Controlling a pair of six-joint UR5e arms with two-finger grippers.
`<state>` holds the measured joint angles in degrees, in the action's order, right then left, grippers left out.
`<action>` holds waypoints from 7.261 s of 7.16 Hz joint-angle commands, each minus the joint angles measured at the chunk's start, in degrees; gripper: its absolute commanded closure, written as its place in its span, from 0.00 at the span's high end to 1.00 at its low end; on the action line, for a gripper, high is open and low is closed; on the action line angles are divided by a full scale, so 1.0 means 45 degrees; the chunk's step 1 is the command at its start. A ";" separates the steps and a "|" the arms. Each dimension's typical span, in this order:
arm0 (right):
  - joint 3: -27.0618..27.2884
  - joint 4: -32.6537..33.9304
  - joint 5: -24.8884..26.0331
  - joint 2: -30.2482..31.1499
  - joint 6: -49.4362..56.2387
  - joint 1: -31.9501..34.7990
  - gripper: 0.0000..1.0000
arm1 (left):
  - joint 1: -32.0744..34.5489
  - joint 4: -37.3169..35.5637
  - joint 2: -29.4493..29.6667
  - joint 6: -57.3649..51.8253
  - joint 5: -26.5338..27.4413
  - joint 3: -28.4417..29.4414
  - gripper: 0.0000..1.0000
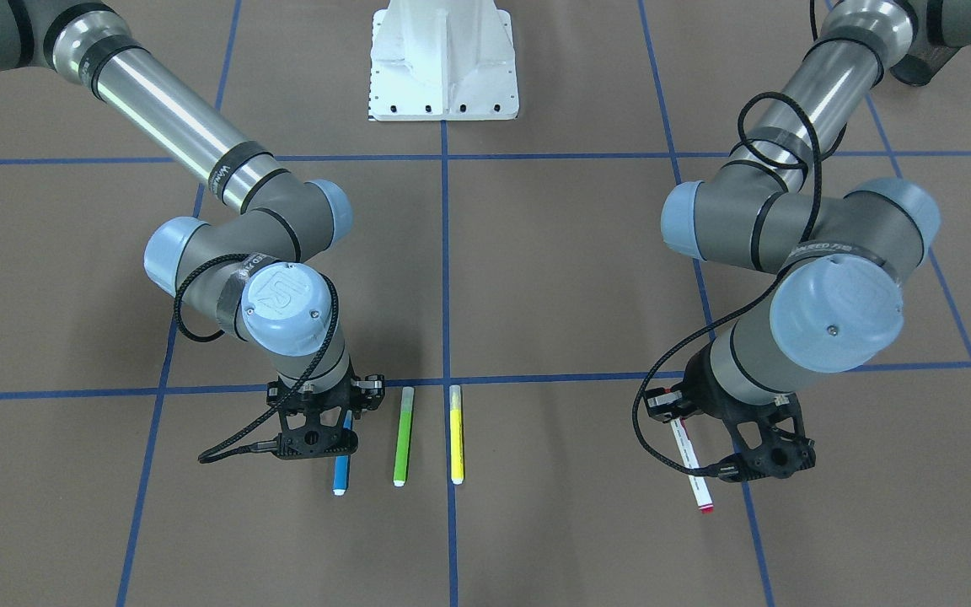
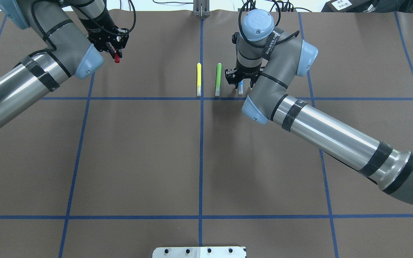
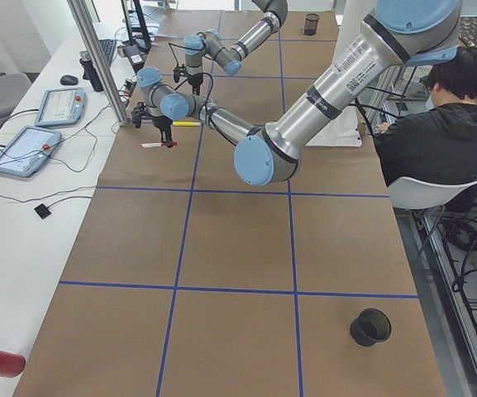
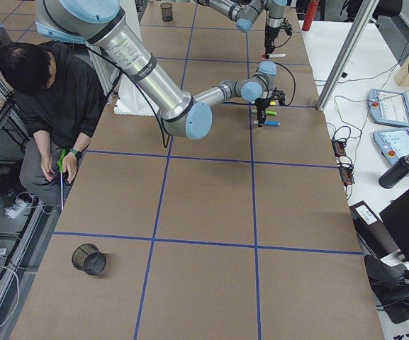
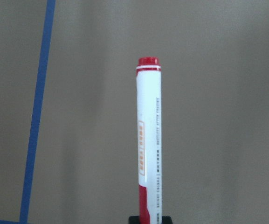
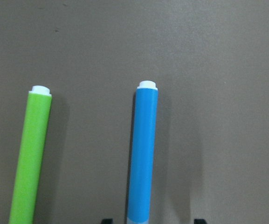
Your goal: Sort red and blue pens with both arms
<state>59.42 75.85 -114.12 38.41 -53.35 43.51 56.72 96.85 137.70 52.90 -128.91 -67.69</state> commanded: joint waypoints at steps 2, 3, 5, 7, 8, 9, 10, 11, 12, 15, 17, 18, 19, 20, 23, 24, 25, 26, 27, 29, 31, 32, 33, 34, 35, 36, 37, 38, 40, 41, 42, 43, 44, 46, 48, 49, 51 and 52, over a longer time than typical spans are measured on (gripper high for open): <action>-0.0002 0.0000 -0.0030 -0.0001 -0.0001 -0.0021 0.53 | 0.0051 0.0020 -0.0052 -0.0056 -0.0004 0.0022 0.00; -0.0002 -0.0020 -0.0030 -0.0021 -0.0001 -0.0002 0.53 | 0.0051 0.0020 -0.0052 -0.0056 -0.0005 0.0003 0.00; -0.0041 0.0000 -0.0030 -0.0099 -0.0001 -0.0041 0.53 | 0.0071 0.0000 -0.0052 -0.0114 0.0015 0.0022 0.00; -0.0041 -0.0020 -0.0030 -0.0099 0.0038 -0.0080 0.54 | 0.0129 0.0000 -0.0052 -0.0193 0.0015 0.0042 0.00; -0.0041 -0.0039 -0.0030 -0.0099 0.0038 -0.0099 0.54 | 0.0129 0.0000 -0.0052 -0.0193 0.0015 0.0042 0.00; -0.0041 -0.0097 -0.0030 -0.0099 0.0038 -0.0100 0.54 | 0.0149 0.0000 -0.0052 -0.0193 -0.0004 0.0042 0.00; -0.0041 -0.0117 -0.0030 -0.0099 0.0038 -0.0100 0.54 | 0.0168 0.0000 -0.0052 -0.0193 0.0015 0.0042 0.00; -0.0041 -0.0117 -0.0030 -0.0099 0.0038 -0.0100 0.54 | 0.0168 0.0000 -0.0052 -0.0193 0.0015 0.0061 0.00; -0.0041 -0.0117 0.0028 -0.0080 0.0116 -0.0119 0.53 | 0.0168 0.0000 -0.0052 -0.0193 0.0015 0.0061 0.00; -0.0138 -0.0117 0.0049 -0.0079 0.0136 -0.0177 0.54 | 0.0188 0.0000 -0.0052 -0.0193 -0.0005 0.0061 0.00; -0.0178 -0.0117 0.0049 -0.0060 0.0136 -0.0178 0.54 | 0.0188 0.0000 -0.0052 -0.0193 -0.0005 0.0061 0.00; -0.0178 -0.0117 0.0049 -0.0060 0.0136 -0.0178 0.53 | 0.0207 0.0000 -0.0052 -0.0193 -0.0024 0.0061 0.00; -0.0217 -0.0117 0.0049 -0.0060 0.0136 -0.0178 0.50 | 0.0188 0.0000 -0.0052 -0.0193 -0.0024 0.0061 0.00; -0.0236 -0.0117 0.0049 -0.0060 0.0136 -0.0178 0.31 | 0.0207 0.0000 -0.0052 -0.0193 -0.0024 0.0061 0.00; -0.0159 -0.0117 0.0049 -0.0079 0.0136 -0.0178 0.00 | 0.0188 0.0000 -0.0052 -0.0193 -0.0024 0.0061 0.00; -0.0023 -0.0079 0.0068 -0.0079 0.0136 -0.0139 0.00 | 0.0246 0.0000 -0.0052 -0.0193 -0.0024 0.0061 0.00; 0.0404 0.0057 0.0010 -0.0060 0.0213 0.0132 0.00 | 0.0363 0.0000 -0.0052 -0.0212 -0.0063 0.0003 0.00; 0.1007 0.0948 -0.0048 -0.0021 0.0234 0.0425 0.00 | 0.0538 -0.0019 -0.0052 -0.0213 -0.0063 -0.0017 0.00; 0.1825 0.2465 0.0009 0.0192 0.1046 0.0660 0.00 | 0.0694 -0.0464 -0.0207 -0.0445 -0.0025 -0.0191 0.00; 0.4224 0.4524 0.0029 0.1863 0.3272 0.1381 0.00 | 0.1473 -0.1442 -0.1819 -0.2546 0.0054 -0.2173 0.00; 0.6336 0.5949 0.0068 0.3799 0.5610 0.2337 0.00 | 0.2099 -0.1639 -0.2765 -0.4052 0.0229 -0.3196 0.00; 0.6732 0.7040 0.0107 0.4078 0.7132 0.3057 0.00 | 0.2353 -0.2259 -0.3212 -0.5104 0.0249 -0.3819 0.00; 0.7335 0.7650 0.0475 0.4719 0.8656 0.3606 0.00 | 0.2549 -0.2884 -0.3835 -0.6178 0.1042 -0.4541 0.00; 0.8057 0.7733 0.0749 0.5808 0.9909 0.4075 0.00 | 0.2783 -0.3683 -0.4808 -0.7581 0.1611 -0.5495 0.00; 0.8606 0.7773 0.0752 0.6689 1.0579 0.4602 0.00 | 0.3288 -0.4503 -0.5263 -0.9045 0.1964 -0.6104 0.00; 0.9094 0.7754 0.0771 0.7781 1.1378 0.4820 0.00 | 0.3603 -0.4918 -0.6079 -0.9602 0.2374 -0.6845 0.00; 0.9389 0.7792 0.0733 0.8681 1.2508 0.5499 0.00 | 0.3683 -0.4922 -0.7054 -1.0187 0.2649 -0.7491 0.00; 0.9624 0.8083 0.0693 0.9618 1.3505 0.5835 0.00 | 0.3800 -0.4922 -0.7451 -1.0309 0.2671 -0.7613 0.00; 1.0287 0.8901 0.0576 1.1396 1.5573 0.6906 0.00 | 0.3840 -0.4922 -0.8272 -1.0466 0.2690 -0.7810 0.00; 1.0600 0.9931 0.0499 1.2314 1.6823 0.7860 0.00 | 0.3840 -0.4902 -0.8449 -1.0466 0.2691 -0.7868 0.00; 1.0700 1.0308 0.0517 1.3367 1.8131 0.8759 0.00 | 0.3840 -0.4902 -0.8605 -1.0466 0.2691 -0.8062 0.00; 1.0720 1.0312 0.0517 1.4480 1.9130 0.9348 0.00 | 0.3821 -0.4902 -0.8742 -1.0447 0.2691 -0.8315 0.00; 1.0720 1.0351 0.0498 1.5361 1.9894 0.9605 0.00 | 0.3821 -0.4902 -0.8724 -1.0447 0.2671 -0.8492 0.00; 1.0701 1.0449 0.0478 1.6847 2.1164 0.9861 0.00 | 0.3840 -0.4902 -0.8744 -1.0428 0.2671 -0.8746 0.00; 1.0720 1.2117 0.0206 1.7283 2.2239 1.0288 0.00 | 0.3821 -0.4902 -0.8841 -1.0427 0.2671 -0.8902 0.00; 1.0740 1.3076 0.0205 1.7342 2.3038 1.0658 0.00 | 0.3821 -0.4902 -0.8919 -1.0427 0.2652 -0.9078 0.00; 1.0992 1.5088 0.0147 1.7362 2.3046 1.0837 0.00 | 0.3821 -0.4883 -0.9095 -1.0427 0.2671 -0.9371 0.00; 1.0994 1.5697 0.0146 1.7381 2.3027 1.0877 0.00 | 0.3821 -0.4883 -0.9095 -1.0427 0.2671 -0.9411 0.00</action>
<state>108.60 142.05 -113.39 116.52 50.17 92.04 73.92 74.85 96.90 5.98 -116.90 -109.63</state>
